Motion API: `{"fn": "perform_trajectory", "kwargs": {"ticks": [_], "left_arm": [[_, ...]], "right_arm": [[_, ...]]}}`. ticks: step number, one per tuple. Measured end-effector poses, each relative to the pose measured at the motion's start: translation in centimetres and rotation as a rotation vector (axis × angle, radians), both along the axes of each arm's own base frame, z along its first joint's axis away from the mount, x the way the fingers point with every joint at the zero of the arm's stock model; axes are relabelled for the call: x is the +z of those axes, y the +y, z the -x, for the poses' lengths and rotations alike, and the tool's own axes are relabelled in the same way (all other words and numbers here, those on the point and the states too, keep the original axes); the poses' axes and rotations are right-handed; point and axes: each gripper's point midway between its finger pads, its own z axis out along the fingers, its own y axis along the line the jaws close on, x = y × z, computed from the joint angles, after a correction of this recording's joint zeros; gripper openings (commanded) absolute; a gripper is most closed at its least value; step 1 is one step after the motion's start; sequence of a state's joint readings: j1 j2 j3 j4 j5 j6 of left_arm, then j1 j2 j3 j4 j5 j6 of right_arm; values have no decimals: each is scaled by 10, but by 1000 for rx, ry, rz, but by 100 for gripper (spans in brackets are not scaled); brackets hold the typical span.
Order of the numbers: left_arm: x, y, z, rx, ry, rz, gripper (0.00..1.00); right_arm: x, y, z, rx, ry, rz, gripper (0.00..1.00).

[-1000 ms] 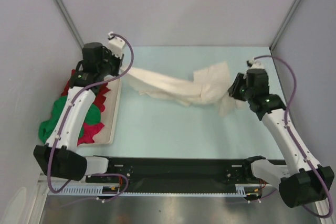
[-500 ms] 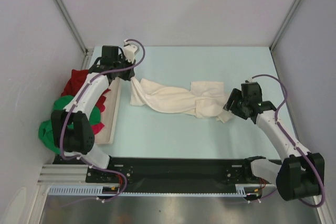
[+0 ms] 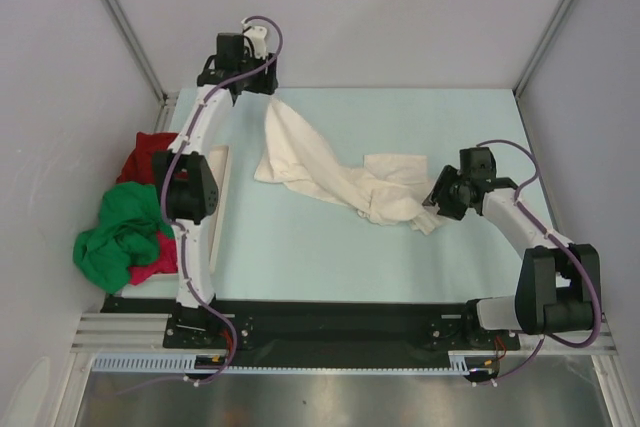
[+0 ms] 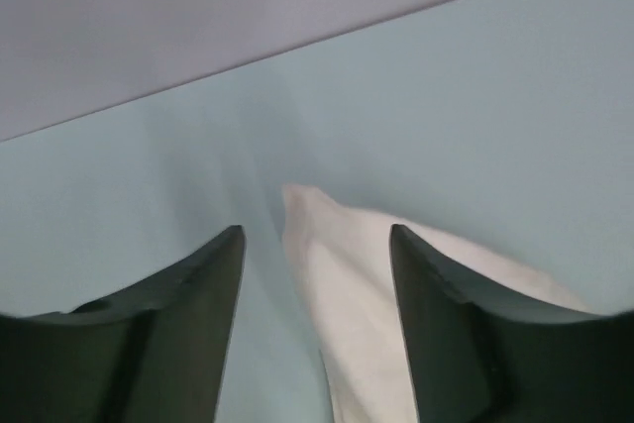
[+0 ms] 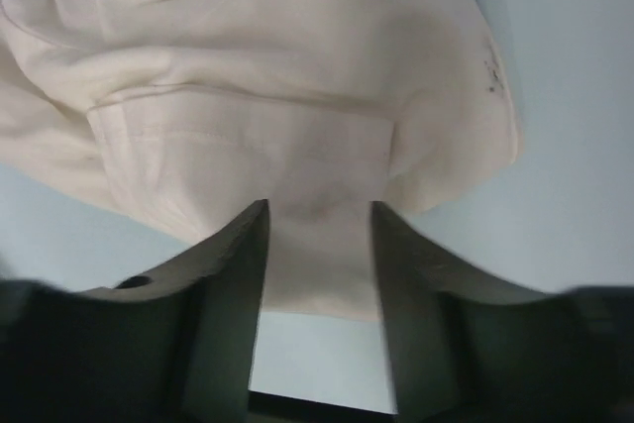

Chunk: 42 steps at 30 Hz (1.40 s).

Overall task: Fold and stack the t-shirts
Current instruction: Flatten the tshirt out

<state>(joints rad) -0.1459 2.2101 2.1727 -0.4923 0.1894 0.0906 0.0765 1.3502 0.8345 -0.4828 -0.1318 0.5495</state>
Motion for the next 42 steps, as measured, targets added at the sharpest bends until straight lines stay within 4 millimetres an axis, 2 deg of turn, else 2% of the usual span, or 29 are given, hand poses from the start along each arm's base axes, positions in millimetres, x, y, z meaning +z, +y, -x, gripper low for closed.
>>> {"fn": "perform_trajectory", "kwargs": {"ticks": [1,3,4,5,7,8,10,13,14,16,18,20,22,24,25,28,30,31,33,34,35,37,39,40,42], "left_arm": [[-7,-1,-4,3,17,2,77],[-27,-1,2,-4,83,-6,82],[-36,-1,9,-13,123,-8,83],[-40,-3,16,-30,140,-9,83],[-54,-2,45,-72,193,-25,78],[-58,-1,64,-93,218,-33,70],[-67,3,114,-150,277,-69,65],[-67,0,174,-267,239,-198,66],[-68,-6,187,-308,220,-237,71],[-77,-35,217,-434,184,-336,73],[-97,-66,239,-563,170,-409,76],[-119,-84,254,-651,182,-467,77],[-138,-88,254,-681,189,-531,77],[-154,-86,244,-679,189,-591,78],[-162,-83,239,-675,190,-621,79],[-179,-78,227,-665,197,-689,79],[-187,-76,223,-671,198,-716,79],[-184,-78,219,-670,180,-723,77],[-184,-81,213,-667,156,-734,65],[-186,-81,212,-668,155,-741,59],[-188,-81,211,-667,155,-747,47],[-189,-83,208,-665,148,-742,32],[-193,-85,208,-664,158,-736,1],[-196,-85,209,-667,164,-736,0],[-196,-85,209,-663,165,-732,0]], "right_arm": [[1,1,-1,5,-5,-6,27],[0,4,-2,9,-12,-24,13],[0,6,-1,11,-13,-34,0],[-2,7,0,13,-11,-41,0],[-2,8,0,11,-9,-46,0],[-1,8,-1,10,-14,-46,0],[3,7,-1,10,-27,-45,0],[15,7,-5,16,-53,-38,0],[19,6,-7,18,-60,-34,0],[34,6,-14,25,-92,-26,0],[52,4,-21,28,-132,-13,0],[68,2,-26,28,-177,-4,0],[82,0,-27,22,-218,-3,22],[84,-3,-24,8,-226,-6,39],[81,-6,-22,-2,-221,-7,51],[58,-14,-11,-31,-170,-16,63],[35,-19,1,-53,-108,-32,64],[25,-19,8,-60,-79,-43,64],[9,-18,17,-64,-32,-67,65],[4,-17,19,-66,-13,-82,64],[-1,-15,21,-65,-1,-97,61],[-6,-9,20,-55,9,-133,38],[-6,-4,18,-45,4,-164,20],[-5,-1,17,-41,0,-179,3],[-2,1,14,-42,-16,-195,0]]}}
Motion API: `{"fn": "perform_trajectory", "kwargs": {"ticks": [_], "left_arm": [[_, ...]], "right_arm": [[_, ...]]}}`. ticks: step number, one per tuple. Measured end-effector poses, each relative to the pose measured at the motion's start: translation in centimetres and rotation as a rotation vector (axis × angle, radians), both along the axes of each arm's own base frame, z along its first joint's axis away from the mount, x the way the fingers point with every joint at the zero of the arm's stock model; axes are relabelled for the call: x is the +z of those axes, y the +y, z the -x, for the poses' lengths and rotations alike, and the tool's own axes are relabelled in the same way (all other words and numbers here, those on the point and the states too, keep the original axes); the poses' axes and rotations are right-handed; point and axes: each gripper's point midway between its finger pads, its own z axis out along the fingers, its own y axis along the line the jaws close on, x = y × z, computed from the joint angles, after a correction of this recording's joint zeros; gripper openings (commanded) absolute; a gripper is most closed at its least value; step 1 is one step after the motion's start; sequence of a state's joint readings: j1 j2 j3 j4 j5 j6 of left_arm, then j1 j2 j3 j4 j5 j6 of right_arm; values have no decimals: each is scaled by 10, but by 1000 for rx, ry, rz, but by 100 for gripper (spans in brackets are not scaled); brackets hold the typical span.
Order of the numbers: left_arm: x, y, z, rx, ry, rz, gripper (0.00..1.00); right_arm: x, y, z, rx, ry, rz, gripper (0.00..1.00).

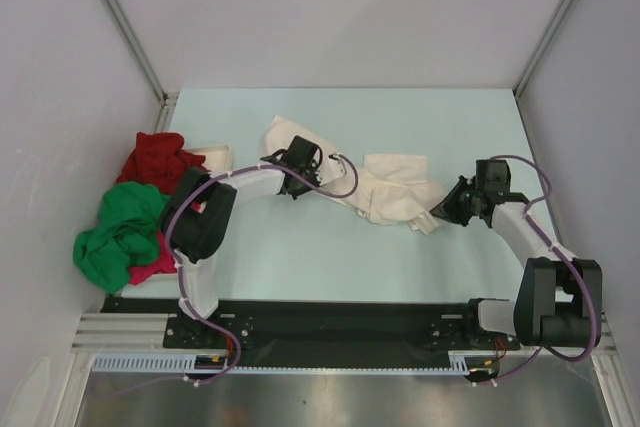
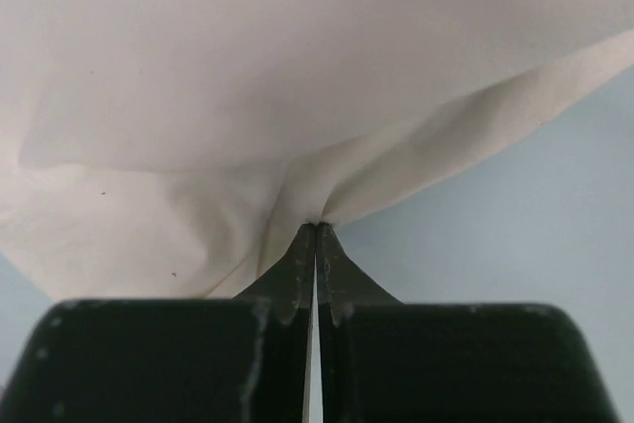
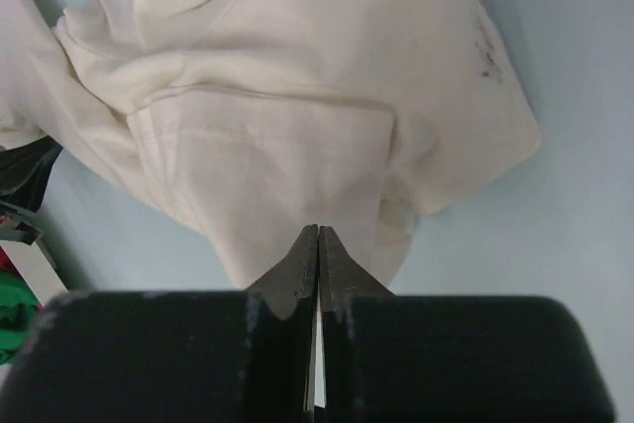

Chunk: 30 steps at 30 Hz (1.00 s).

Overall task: Fold and stack the t-shirts
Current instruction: Flatten the tshirt out

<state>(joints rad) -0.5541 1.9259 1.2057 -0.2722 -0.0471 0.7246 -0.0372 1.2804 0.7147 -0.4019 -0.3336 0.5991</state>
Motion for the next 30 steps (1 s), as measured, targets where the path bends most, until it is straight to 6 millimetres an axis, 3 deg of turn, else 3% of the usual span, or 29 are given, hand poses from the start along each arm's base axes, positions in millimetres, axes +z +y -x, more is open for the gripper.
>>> {"fn": "perform_trajectory", "kwargs": {"ticks": [4,8,10,13,16,17,18,20,21,22,23,24,25,27,28,30], "left_arm": [[7,2,-1,40,2,32,0],[41,15,-5,104,-2,109,0],[76,29,-6,142,-34,163,0],[146,58,-3,199,-146,242,0],[211,80,19,215,-259,310,0],[229,81,31,198,-283,338,0],[242,79,44,175,-293,365,0],[256,78,68,136,-286,398,0],[257,77,78,122,-275,406,0],[253,77,84,114,-259,409,0],[244,78,89,113,-238,404,0],[233,79,94,116,-210,393,0],[217,81,99,121,-167,376,10],[180,82,108,135,-63,337,28],[164,82,111,143,-11,322,42],[142,82,117,159,64,306,52]], "right_arm": [[16,-1,-6,-2,-32,5,0],[71,-3,-32,11,-161,23,0],[112,-3,-45,23,-267,37,0],[171,-2,-51,39,-408,60,0],[198,-1,-44,42,-487,72,0],[198,-1,-39,41,-493,72,0],[191,-1,-33,41,-484,69,7],[165,2,-21,42,-430,54,18],[146,4,-15,43,-389,49,32],[125,6,-8,44,-336,43,41],[104,8,-1,48,-280,41,49],[87,9,6,50,-235,41,64],[71,10,13,49,-185,35,69],[49,8,22,36,-119,29,79],[43,7,25,27,-101,25,79],[33,4,27,7,-83,18,80]]}}
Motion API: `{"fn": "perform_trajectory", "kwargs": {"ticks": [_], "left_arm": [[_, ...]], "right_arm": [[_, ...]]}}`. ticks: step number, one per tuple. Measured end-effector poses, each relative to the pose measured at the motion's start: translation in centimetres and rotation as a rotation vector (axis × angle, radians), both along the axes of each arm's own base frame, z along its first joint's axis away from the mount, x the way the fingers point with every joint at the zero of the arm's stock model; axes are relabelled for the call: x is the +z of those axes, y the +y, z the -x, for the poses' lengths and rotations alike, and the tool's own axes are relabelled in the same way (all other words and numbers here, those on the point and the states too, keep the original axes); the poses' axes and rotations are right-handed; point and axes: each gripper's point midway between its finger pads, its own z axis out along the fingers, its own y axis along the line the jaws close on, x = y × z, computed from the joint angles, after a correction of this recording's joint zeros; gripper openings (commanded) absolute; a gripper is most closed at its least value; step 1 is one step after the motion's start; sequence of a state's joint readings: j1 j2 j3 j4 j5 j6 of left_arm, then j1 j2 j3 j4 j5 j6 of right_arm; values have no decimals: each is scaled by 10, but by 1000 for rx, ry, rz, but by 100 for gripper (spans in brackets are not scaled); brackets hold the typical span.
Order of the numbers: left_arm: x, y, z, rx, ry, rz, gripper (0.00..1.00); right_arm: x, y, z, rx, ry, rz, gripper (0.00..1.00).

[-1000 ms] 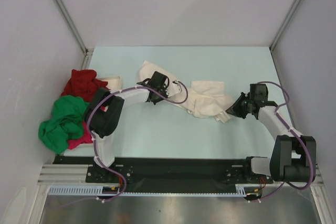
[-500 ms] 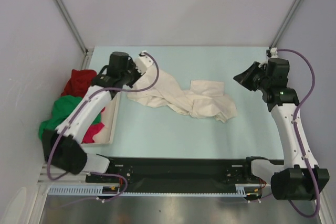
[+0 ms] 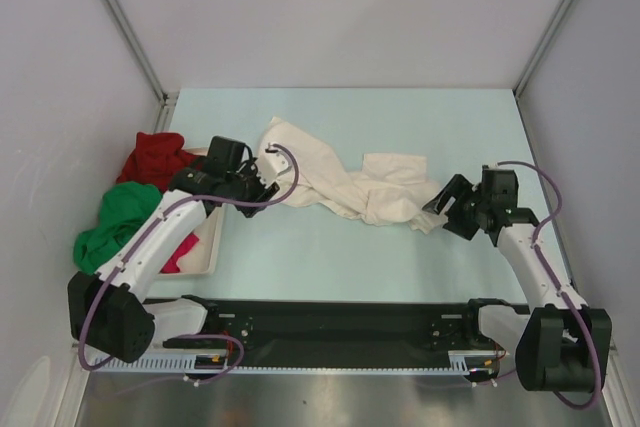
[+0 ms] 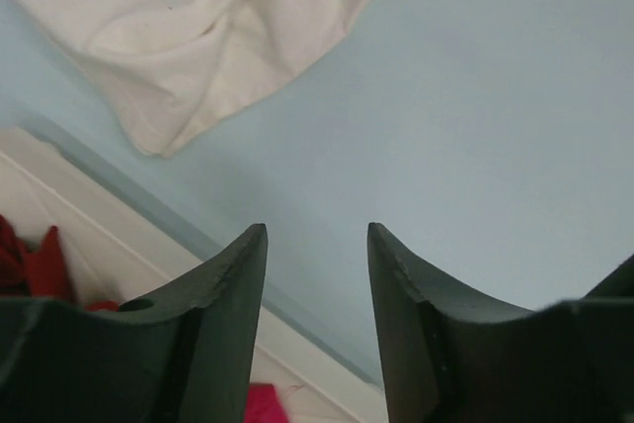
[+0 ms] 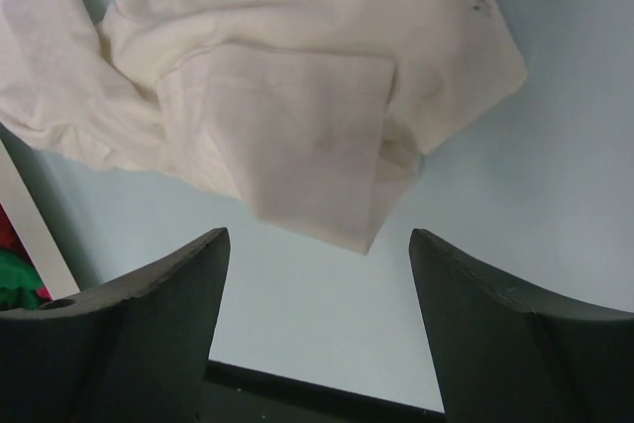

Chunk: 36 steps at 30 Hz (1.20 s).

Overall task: Fold and stack the t-shirts
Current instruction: Flatten the tshirt out

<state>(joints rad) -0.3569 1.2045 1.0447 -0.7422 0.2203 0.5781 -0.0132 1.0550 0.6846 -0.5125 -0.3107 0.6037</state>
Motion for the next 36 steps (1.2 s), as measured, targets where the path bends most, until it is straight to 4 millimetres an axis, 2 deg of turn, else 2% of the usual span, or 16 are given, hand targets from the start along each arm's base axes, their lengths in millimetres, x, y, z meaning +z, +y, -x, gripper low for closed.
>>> {"fn": "perform_trajectory", "kwargs": {"ticks": [2,5,8,9,11,12,13,18,23,26,28,31,32,33,35,36], "left_arm": [[-11,-1,5,2,42,2,59],[-10,-5,4,1,43,23,64],[-11,-8,1,0,40,34,65],[-12,-8,0,0,42,36,66],[-14,-9,-2,-1,47,36,68],[-16,-10,-2,-1,49,37,69],[-17,-10,-3,-2,51,38,70],[-27,-15,-8,-1,57,31,74],[-50,-42,-18,-65,27,-35,75],[-77,-59,-28,-114,27,-96,74],[-99,-62,-37,-124,43,-144,74],[-135,-55,-45,-127,91,-236,74],[-141,-55,-45,-132,105,-245,74],[-136,-56,-53,-131,75,-246,73],[-134,-60,-62,-136,46,-245,68],[-136,-61,-65,-137,41,-247,57]], "right_arm": [[-7,0,0,-10,4,-16,79],[-19,4,-4,-13,23,-59,74],[-28,11,-11,-5,38,-106,62],[-29,12,-14,-5,38,-116,47],[-29,15,-19,-2,26,-133,29],[-28,15,-22,0,15,-139,9],[-27,16,-24,4,7,-140,0],[-18,11,-32,3,-14,-108,0],[15,3,-39,15,-81,-20,0],[43,1,-40,24,-152,11,0],[55,0,-39,28,-181,25,0],[59,-2,-38,31,-181,39,0],[59,-2,-37,32,-174,42,0],[59,-3,-35,34,-168,46,0],[59,-3,-35,36,-158,52,0],[60,-3,-35,37,-154,53,0]]}}
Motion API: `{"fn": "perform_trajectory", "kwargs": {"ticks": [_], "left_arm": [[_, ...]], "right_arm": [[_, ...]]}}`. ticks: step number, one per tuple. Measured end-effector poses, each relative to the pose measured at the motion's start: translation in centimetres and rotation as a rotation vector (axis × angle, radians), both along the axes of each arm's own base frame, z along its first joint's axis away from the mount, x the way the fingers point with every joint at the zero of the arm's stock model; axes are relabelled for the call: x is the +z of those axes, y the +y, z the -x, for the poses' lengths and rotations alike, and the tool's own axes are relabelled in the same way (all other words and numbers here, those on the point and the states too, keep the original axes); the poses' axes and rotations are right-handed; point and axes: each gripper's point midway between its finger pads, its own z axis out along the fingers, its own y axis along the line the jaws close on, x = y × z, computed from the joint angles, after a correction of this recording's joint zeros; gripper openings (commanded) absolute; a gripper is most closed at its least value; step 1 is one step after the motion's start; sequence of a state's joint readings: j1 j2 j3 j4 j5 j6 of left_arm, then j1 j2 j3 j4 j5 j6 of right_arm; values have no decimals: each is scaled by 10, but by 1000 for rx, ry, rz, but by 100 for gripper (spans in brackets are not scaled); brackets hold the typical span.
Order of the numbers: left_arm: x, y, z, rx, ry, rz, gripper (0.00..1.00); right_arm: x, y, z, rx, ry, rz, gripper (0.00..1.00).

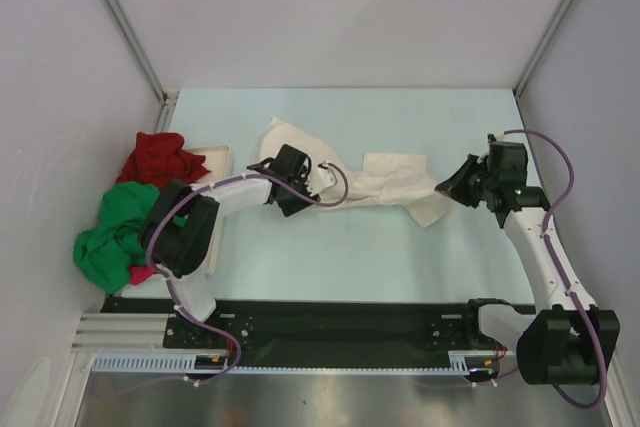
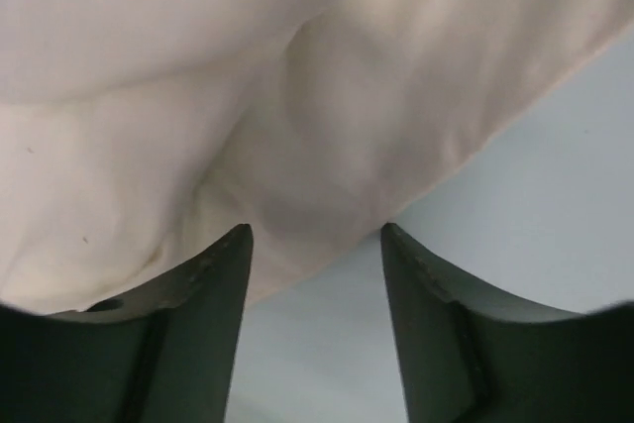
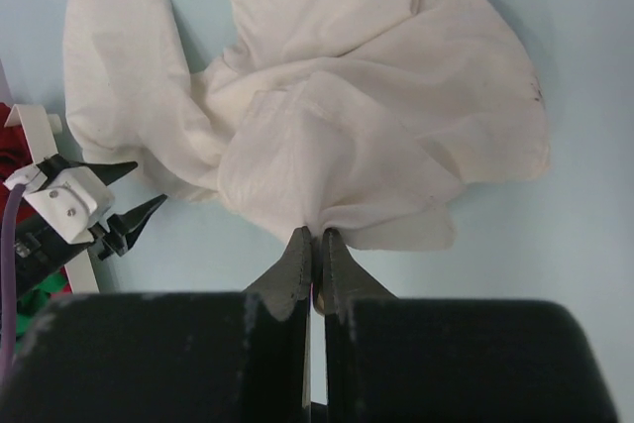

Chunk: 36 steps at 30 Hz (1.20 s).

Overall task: Fold and stack the t-shirts
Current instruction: Flatten the tshirt out

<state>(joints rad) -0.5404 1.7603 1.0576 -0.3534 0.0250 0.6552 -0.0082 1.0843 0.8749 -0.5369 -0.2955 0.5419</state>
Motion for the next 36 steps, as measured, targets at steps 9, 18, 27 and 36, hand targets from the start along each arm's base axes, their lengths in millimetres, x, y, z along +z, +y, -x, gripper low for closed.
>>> {"fn": "perform_trajectory", "kwargs": {"ticks": [9,18,27,36], "left_arm": [[-9,-6,-20,23,-33,4,0],[87,36,-42,219,-128,245,0],[358,77,43,182,-620,500,0],[440,89,82,166,-729,549,0]], "right_arm": [[36,-1,-16,16,-56,17,0],[124,15,-24,112,-198,62,0],[287,20,47,167,-574,110,0],[369,20,98,174,-817,94,0]]}}
